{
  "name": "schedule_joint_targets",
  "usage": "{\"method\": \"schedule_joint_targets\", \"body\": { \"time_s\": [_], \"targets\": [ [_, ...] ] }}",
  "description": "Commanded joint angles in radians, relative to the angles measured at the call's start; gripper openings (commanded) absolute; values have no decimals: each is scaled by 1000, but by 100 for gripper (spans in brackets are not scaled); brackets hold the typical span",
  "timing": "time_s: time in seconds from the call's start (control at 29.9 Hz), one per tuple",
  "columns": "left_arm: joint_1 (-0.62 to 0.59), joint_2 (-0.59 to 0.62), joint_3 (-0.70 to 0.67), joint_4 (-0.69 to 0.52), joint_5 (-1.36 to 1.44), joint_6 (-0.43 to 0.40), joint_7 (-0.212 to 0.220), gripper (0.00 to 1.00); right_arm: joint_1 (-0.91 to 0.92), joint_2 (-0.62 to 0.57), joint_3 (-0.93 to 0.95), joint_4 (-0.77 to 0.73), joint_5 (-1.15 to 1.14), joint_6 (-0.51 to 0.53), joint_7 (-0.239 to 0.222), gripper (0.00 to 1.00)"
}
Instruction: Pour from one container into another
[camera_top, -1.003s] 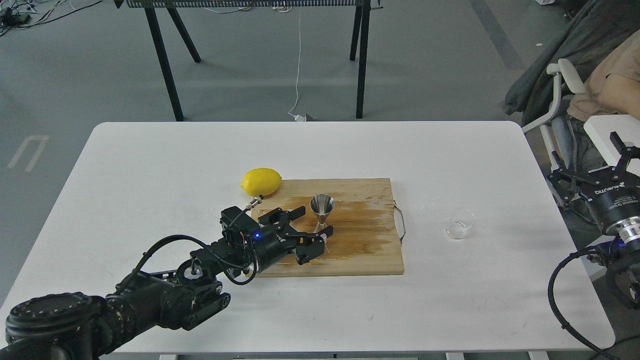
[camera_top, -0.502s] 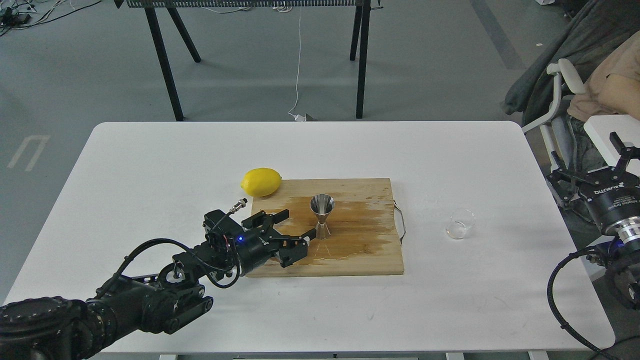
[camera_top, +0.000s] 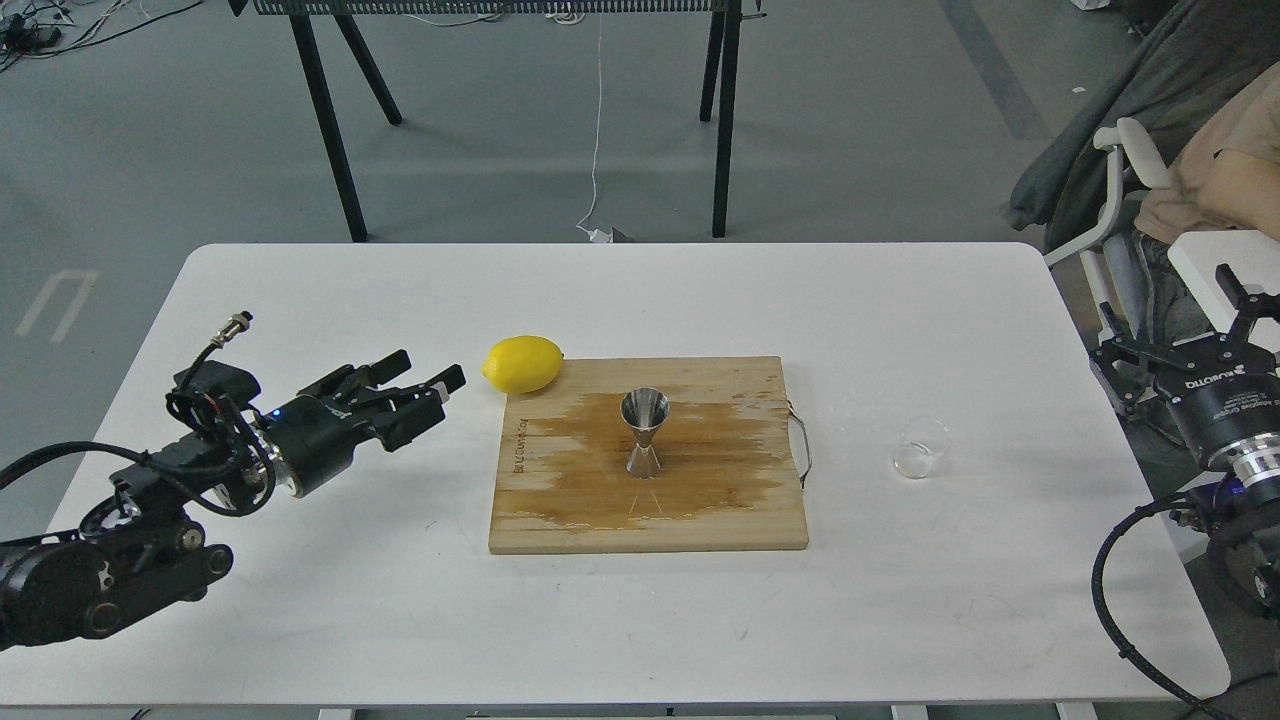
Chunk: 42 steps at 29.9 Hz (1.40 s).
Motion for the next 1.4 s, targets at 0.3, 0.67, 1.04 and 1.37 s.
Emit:
{"method": "schedule_joint_targets", "body": {
  "time_s": [0.3, 0.67, 1.04, 1.37],
  "targets": [
    [-2, 40, -436, 347, -909, -629, 0, 94, 25, 27, -68, 51, 18, 0, -14, 98],
    [8, -61, -453, 621, -1239, -629, 0, 94, -197, -9, 13, 533, 291, -319, -16, 97],
    [14, -69, -458, 624, -1242, -629, 0, 94, -283, -3, 87, 681, 351, -975, -33, 98],
    [38, -82, -456, 627, -1240, -629, 0, 94, -214, 1, -41, 581, 339, -977, -33, 98]
  ]
}}
